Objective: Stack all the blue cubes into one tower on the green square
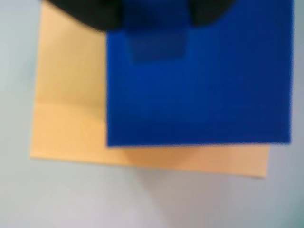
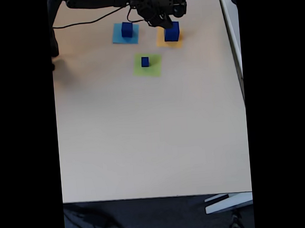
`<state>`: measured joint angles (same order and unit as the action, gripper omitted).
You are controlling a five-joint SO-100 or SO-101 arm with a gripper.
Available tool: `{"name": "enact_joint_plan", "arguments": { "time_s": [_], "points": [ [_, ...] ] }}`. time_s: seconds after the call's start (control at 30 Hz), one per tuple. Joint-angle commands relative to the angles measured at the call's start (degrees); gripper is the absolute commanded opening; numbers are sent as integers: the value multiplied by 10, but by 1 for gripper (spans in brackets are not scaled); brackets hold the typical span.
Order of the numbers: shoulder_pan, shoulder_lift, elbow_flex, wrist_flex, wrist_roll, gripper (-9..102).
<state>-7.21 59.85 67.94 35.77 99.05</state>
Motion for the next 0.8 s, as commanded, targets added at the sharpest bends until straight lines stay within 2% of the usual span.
{"name": "enact_joint_plan", "arguments": {
  "time_s": [0.0,0.27,0.77],
  "points": [
    [-6,4,-40,-27,5,0],
    [-10,-10,-39,-54,11,0],
    [-22,2,-13,-53,36,1]
  ]
}}
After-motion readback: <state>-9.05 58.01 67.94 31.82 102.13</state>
